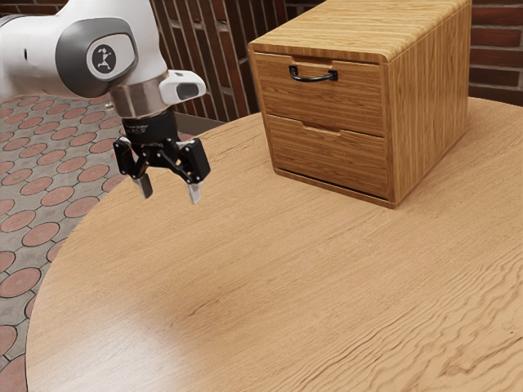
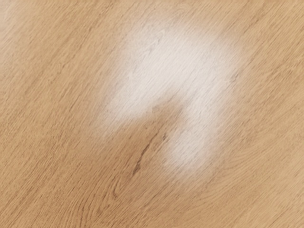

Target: Pull the drawer handle with one arm to open the drawer

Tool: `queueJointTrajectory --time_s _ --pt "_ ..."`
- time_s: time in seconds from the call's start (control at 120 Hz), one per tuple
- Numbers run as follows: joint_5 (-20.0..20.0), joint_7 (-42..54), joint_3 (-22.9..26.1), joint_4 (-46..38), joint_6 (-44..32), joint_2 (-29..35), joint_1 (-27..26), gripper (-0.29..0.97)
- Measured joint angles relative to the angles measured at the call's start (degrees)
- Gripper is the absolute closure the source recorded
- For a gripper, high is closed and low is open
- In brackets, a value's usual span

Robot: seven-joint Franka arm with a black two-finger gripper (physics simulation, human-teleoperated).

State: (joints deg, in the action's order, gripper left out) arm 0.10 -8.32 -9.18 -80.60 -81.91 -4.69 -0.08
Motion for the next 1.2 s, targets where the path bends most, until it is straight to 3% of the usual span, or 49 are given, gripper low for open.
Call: queueJointTrajectory --time_s 0.208,0.275,0.4,0.583,0.867,1.075,1.2 --pt "-0.33 -0.26 -0.1 0.39 0.05 0.09 -0.21 0.0" --pt "-0.92 -0.79 -0.91 2.79 0.55 2.83 -0.55 0.0" --pt "-2.79 -10.51 0.97 4.11 -0.01 6.68 2.85 0.0" --pt "-4.14 -30.21 3.53 3.6 -9.95 2.5 4.42 0.0" --pt "-4.04 -50.57 0.02 4.13 -25.13 2.07 -6.22 0.0" --pt "-3.86 -60.41 -0.57 4.19 -33.48 -1.69 2.82 0.0" --pt "-4.05 -65.17 -0.04 6.79 -38.29 -4.53 2.39 0.0"
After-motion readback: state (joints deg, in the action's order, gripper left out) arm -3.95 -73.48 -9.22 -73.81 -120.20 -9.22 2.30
